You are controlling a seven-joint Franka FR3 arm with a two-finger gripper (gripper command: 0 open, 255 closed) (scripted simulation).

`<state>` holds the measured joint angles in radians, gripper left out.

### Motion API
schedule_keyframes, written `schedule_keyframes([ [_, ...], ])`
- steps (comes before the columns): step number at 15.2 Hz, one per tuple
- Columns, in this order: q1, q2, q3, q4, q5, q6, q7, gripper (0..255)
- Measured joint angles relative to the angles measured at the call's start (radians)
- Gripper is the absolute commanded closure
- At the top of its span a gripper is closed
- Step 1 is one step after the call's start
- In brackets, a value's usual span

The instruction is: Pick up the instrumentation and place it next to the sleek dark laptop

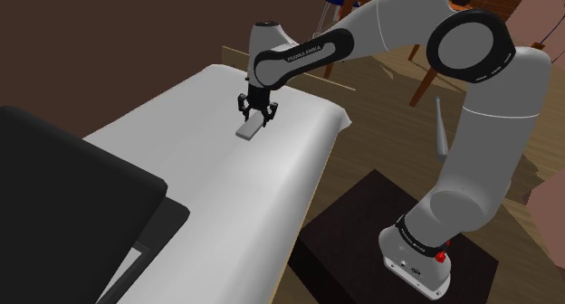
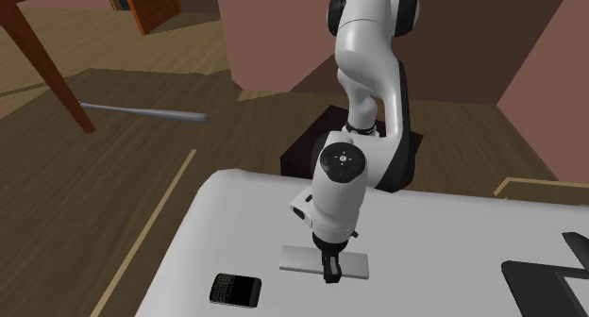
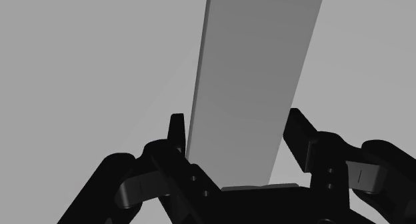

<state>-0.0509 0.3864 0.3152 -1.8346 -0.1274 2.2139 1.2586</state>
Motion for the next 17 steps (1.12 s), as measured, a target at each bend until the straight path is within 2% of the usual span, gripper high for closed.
schedule_keyframes([
  [5,0.0,-0.002,0.001,0.003,0.001,-0.005,0.0,255],
  [17,-0.009,-0.071,0.013,0.066,0.03,-0.134,-0.018,255],
])
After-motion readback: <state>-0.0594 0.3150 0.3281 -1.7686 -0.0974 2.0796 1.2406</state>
